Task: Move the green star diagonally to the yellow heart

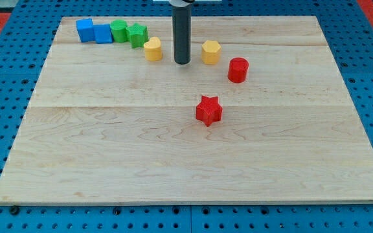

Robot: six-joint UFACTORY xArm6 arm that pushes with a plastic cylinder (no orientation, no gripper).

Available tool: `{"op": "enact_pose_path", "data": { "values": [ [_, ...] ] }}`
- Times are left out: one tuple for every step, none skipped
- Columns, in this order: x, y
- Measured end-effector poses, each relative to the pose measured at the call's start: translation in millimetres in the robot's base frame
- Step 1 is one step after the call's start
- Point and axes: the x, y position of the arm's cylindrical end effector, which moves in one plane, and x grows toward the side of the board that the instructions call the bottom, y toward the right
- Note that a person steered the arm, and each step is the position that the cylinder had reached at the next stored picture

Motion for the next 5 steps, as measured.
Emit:
{"op": "enact_pose_path", "data": {
  "values": [
    [-30.3,12.7],
    [-60.3,12.4],
    [-62.2,-35.4],
    [-82.0,-56.5],
    [-95.5,-77.7]
  ]
}}
